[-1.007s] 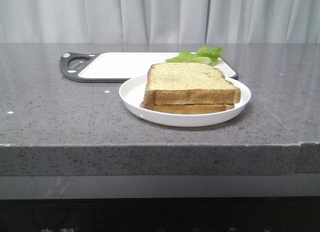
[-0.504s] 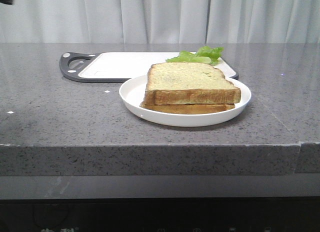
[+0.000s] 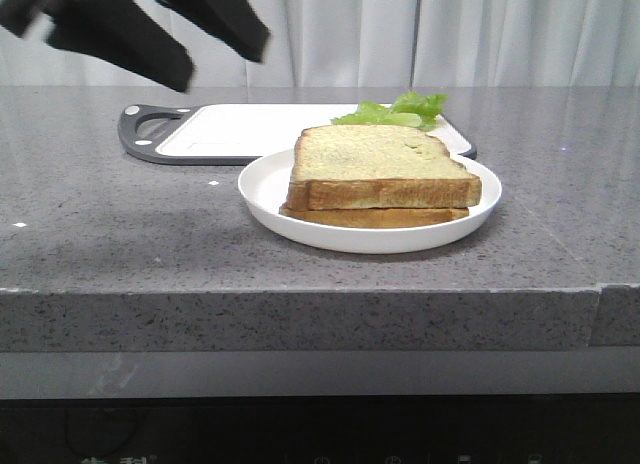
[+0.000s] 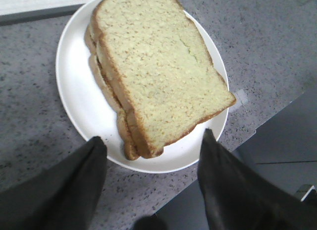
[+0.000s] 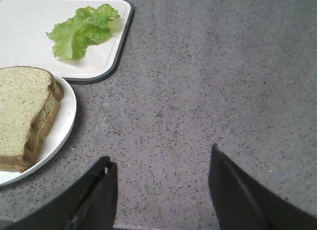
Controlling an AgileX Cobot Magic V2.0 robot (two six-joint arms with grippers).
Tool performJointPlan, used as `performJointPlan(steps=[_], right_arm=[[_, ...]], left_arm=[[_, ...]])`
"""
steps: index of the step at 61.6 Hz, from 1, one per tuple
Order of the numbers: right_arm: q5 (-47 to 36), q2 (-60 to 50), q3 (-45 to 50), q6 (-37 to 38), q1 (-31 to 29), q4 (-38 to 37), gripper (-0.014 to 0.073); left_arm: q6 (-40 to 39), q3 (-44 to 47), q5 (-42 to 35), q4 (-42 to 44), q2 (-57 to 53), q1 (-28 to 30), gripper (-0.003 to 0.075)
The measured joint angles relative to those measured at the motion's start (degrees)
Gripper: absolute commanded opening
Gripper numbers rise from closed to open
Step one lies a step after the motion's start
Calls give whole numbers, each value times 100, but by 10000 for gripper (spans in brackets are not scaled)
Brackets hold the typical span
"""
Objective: Left arm grabs bread, right arm adds lettuce
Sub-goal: 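Lower the left gripper onto the top bread slice and grasp it, then lift the top bread slice with the left gripper and hold it aside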
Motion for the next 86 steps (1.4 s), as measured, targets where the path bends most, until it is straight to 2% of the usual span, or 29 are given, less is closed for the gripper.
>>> performJointPlan(steps=[17, 40, 49, 66, 86], right_arm=[[80, 0, 0, 0, 0, 0, 437], [164, 0, 0, 0, 0, 0, 437], [164, 0, 0, 0, 0, 0, 437], [205, 0, 0, 0, 0, 0, 437], [251, 0, 0, 0, 0, 0, 437]], left_arm=[[-281, -745, 84, 14, 1125, -171, 403], [-296, -1053, 95, -223, 1747, -171, 391], [-306, -1053, 83, -232, 1823, -171, 302], [-317, -1057, 71, -232, 1823, -171, -19], [-317, -1066, 71, -209, 1696, -171, -20]])
